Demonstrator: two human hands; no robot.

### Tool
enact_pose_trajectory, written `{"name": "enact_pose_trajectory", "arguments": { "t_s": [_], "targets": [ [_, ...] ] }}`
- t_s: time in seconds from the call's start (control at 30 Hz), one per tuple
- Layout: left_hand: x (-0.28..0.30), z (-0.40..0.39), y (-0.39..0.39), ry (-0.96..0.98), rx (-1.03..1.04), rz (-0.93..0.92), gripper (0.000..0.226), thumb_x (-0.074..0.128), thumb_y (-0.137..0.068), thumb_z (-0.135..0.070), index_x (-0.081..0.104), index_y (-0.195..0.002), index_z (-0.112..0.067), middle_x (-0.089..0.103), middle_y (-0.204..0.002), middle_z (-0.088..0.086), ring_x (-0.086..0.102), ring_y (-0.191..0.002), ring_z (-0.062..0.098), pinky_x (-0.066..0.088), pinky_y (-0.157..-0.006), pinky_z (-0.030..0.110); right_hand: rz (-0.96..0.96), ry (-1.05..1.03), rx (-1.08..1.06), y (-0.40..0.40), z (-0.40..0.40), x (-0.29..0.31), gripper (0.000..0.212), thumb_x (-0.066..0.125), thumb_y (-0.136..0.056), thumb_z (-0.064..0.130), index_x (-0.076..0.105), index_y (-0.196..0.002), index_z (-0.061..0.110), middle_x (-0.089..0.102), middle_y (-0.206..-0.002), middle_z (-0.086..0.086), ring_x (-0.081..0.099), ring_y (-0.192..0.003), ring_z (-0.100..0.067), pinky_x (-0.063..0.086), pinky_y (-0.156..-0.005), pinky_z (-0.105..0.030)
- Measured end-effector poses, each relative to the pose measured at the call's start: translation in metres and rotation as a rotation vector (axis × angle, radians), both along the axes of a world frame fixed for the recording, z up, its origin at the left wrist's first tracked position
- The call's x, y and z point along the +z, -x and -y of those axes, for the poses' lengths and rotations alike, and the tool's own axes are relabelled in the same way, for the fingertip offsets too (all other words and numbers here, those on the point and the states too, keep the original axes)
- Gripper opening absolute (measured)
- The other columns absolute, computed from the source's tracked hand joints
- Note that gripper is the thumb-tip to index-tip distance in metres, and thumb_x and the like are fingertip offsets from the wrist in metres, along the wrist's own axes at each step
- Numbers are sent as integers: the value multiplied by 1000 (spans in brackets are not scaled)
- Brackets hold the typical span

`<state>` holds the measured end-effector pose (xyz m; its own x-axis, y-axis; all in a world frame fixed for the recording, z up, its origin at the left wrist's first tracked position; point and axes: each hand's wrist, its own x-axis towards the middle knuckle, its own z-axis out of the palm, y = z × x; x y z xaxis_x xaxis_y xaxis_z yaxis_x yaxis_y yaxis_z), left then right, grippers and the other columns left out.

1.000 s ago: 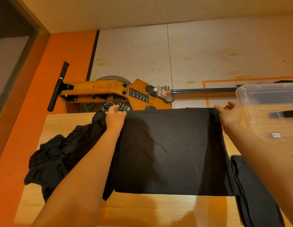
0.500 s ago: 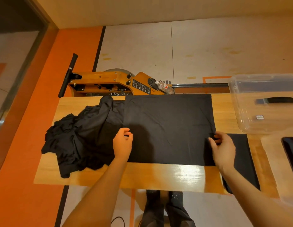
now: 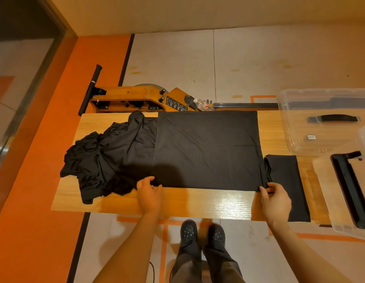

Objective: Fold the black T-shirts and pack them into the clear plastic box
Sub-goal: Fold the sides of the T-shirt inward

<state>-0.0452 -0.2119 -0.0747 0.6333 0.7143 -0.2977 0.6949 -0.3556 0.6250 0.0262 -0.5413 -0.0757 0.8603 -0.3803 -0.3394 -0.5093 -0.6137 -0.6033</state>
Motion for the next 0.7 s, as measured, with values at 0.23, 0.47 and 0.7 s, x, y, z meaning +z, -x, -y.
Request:
{"name": "enact_pose_trajectory", "arguments": {
  "t_s": [0.23, 0.47, 0.7],
  "targets": [
    [-6, -8, 5, -17, 20, -19, 43, 65, -90, -12, 52, -130, -9, 49, -131, 12, 59, -105, 28, 49, -88, 36, 0, -7, -52, 3, 0, 3, 36, 64, -94, 17, 57, -128, 5, 62, -123, -17, 59, -110, -37, 47, -97, -52],
    [-3, -14, -3, 16, 69, -74, 33, 60, -94, -14, 55, -125, -4, 52, -124, 16, 57, -97, 27, 46, -86, 35, -41, 12, -105, 7, 2, 3, 35, 62, -95, 21, 56, -127, 6, 64, -117, -18, 61, -106, -37, 49, -93, -51],
    [-5, -17, -8, -18, 48, -104, 16, 59, -95, -14, 61, -107, -4, 49, -123, 18, 50, -78, 22, 45, -82, 35, -66, 23, -66, 6, -1, 4, 39, 60, -97, 25, 55, -132, 8, 63, -122, -17, 61, -108, -38, 49, -93, -51]
  ]
}}
